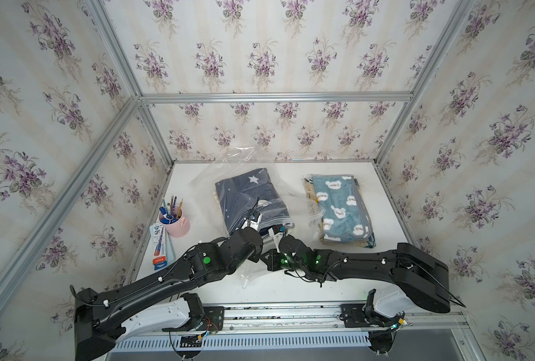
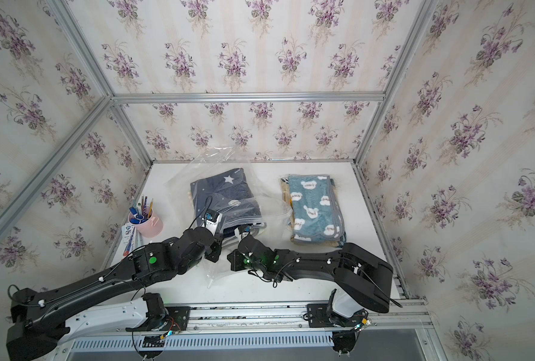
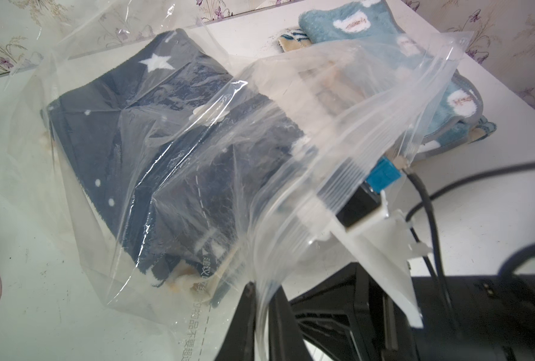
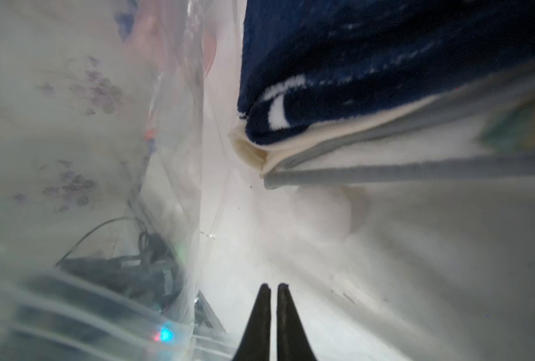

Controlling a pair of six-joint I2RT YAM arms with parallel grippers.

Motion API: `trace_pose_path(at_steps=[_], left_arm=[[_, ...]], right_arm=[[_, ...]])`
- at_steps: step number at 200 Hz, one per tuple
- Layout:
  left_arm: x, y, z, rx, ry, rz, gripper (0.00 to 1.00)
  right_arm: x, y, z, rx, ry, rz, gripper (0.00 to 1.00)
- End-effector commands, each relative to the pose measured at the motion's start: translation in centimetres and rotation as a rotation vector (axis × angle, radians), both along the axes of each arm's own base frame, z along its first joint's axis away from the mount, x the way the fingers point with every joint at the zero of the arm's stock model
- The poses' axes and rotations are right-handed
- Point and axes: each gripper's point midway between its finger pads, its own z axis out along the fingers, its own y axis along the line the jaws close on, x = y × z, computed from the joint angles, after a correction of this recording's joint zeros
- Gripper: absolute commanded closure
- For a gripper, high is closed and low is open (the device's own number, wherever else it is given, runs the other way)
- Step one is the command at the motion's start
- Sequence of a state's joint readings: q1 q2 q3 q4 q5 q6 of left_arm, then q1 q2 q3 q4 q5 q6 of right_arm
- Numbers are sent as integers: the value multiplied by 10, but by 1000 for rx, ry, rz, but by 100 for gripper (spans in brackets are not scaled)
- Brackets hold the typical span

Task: Take the blanket out of the vacuum bag
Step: Take out the blanket from the vacuum bag.

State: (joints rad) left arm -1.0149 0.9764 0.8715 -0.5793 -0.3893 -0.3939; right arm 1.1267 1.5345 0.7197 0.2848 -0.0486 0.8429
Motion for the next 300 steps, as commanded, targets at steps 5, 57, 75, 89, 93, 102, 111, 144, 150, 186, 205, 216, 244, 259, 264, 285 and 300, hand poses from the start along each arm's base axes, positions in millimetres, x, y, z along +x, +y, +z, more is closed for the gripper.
trace_pose_path(at_steps=[5, 57, 75, 89, 93, 102, 111, 144, 150, 186, 205, 216, 244, 259, 264, 285, 300], left_arm=[[-2, 5, 1, -13, -4, 7, 87], [-7, 8, 0, -20, 7, 1, 86], [-7, 6, -2, -27, 9, -5, 85], [-7, 3, -2, -28, 14, -15, 84], [-7, 2, -3, -26, 16, -18, 84], [-7, 1, -3, -23, 18, -19, 84], [-6, 0, -4, -19, 22, -22, 84], [-7, -4, -10, -13, 38, -31, 80], [-7, -4, -12, -10, 40, -31, 78], [-8, -6, -18, 5, 59, -43, 53], [-9, -11, -17, -7, 62, -66, 33], [-9, -13, -17, -10, 59, -77, 28], [-7, -16, -26, 17, 68, -84, 29], [-5, -17, -31, 34, 71, -77, 42], [-4, -17, -32, 35, 70, -71, 49], [1, -17, -34, 26, 45, -52, 67], [2, -19, -32, 16, 33, -53, 80]], right_arm=[[16, 3, 4, 20, 15, 35, 90], [65, -8, 20, 87, 38, -34, 88], [82, -14, 25, 124, 60, -70, 87], [94, -17, 27, 135, 65, -106, 85], [96, -17, 28, 139, 69, -113, 85], [99, -15, 31, 153, 76, -120, 83], [98, -11, 33, 176, 88, -114, 82], [91, -9, 17, 245, 194, -152, 75], [90, -12, 14, 255, 203, -164, 75], [86, -17, 7, 315, 245, -209, 72], [86, -17, 5, 324, 256, -217, 71], [87, -16, 4, 331, 260, -219, 71], [88, -15, 10, 365, 266, -227, 71], [90, -16, 13, 381, 267, -242, 71], [90, -16, 14, 386, 269, -247, 71], [92, -19, 17, 418, 279, -279, 70], [92, -20, 15, 432, 292, -294, 68]])
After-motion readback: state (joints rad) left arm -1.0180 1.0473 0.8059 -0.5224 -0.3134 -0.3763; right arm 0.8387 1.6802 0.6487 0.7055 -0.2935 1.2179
